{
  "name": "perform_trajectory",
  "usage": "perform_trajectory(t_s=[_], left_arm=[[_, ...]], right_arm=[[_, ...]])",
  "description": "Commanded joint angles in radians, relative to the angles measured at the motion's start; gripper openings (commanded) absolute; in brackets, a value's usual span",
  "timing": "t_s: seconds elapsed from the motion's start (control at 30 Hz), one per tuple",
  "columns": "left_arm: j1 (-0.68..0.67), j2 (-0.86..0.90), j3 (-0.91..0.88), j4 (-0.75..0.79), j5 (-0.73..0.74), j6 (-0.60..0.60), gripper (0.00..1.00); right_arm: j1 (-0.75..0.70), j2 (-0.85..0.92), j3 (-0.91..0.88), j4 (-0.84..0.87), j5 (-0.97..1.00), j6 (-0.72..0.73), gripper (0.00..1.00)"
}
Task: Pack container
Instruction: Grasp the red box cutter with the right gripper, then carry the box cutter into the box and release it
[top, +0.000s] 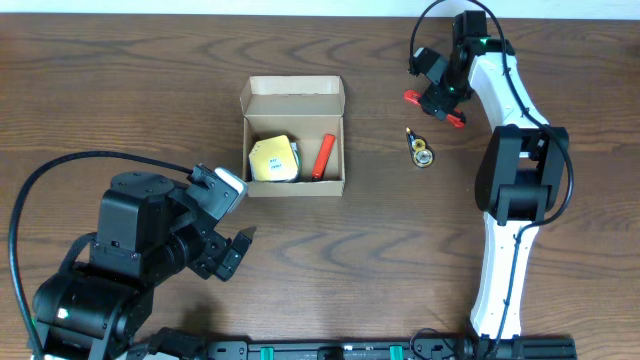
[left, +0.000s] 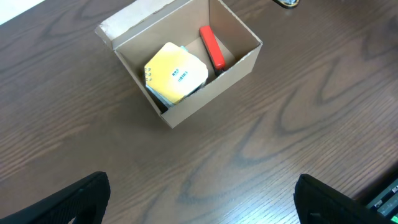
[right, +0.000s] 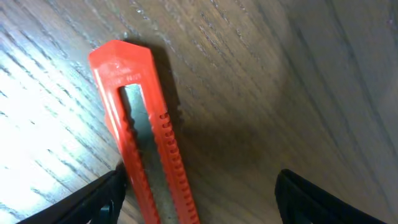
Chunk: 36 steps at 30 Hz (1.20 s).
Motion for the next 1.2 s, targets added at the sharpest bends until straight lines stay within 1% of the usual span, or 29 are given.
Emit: perform_trajectory(t_s=[0.0, 0.13, 0.23, 0.27, 0.33, 0.43, 0.47, 0.53, 0.63, 0.7, 1.0, 1.17], left_arm=[[-0.002, -0.002, 0.015, -0.003, -0.006, 0.007, 0.95], [-0.002, -0.002, 0.015, -0.003, -0.006, 0.007, 0.95], [-0.002, -0.002, 0.015, -0.003, -0.006, 0.007, 0.95], [-0.002, -0.002, 0.015, -0.003, -0.006, 0.007, 0.95], [-0.002, -0.002, 0.015, -0.003, -0.006, 0.007, 0.95], [-0.002, -0.002, 0.015, -0.003, -0.006, 0.007, 0.95], [-0.002, -0.002, 0.015, -0.003, -0.006, 0.007, 0.95], [-0.002, -0.002, 0.015, -0.003, -0.006, 0.007, 0.95], [-0.002, -0.002, 0.015, -0.003, -0.006, 0.007, 0.95], [-0.002, -0.002, 0.015, -0.003, -0.006, 0.007, 0.95], [-0.002, -0.002, 0.015, -0.003, -0.006, 0.007, 0.95], [-0.002, -0.002, 0.016, -0.003, -0.006, 0.007, 0.95]], right_arm=[[0.019, 0.033, -0.063, -0.010, -0.017, 0.011, 0.80], [0.019, 0.033, -0.089, -0.008, -0.019, 0.011, 0.75], [0.019, 0.033, -0.092, -0.011, -0.019, 0.022, 0.64], [0.019, 0.033, -0.091, -0.010, -0.018, 0.027, 0.57], [0.019, 0.033, -0.091, -0.010, -0.019, 0.041, 0.47], [0.019, 0.033, -0.091, -0.010, -0.019, 0.066, 0.39], [0.019, 0.033, -0.091, -0.010, -0.019, 0.067, 0.34], [0.019, 0.033, -0.091, -0.005, -0.019, 0.079, 0.32], [0.019, 0.033, -0.091, 0.016, -0.019, 0.128, 0.31], [0.019, 0.032, -0.090, 0.030, -0.018, 0.163, 0.28], [0.024, -0.006, -0.018, 0.019, -0.019, 0.363, 0.17], [0.050, -0.085, 0.027, -0.016, -0.090, 0.370, 0.15]])
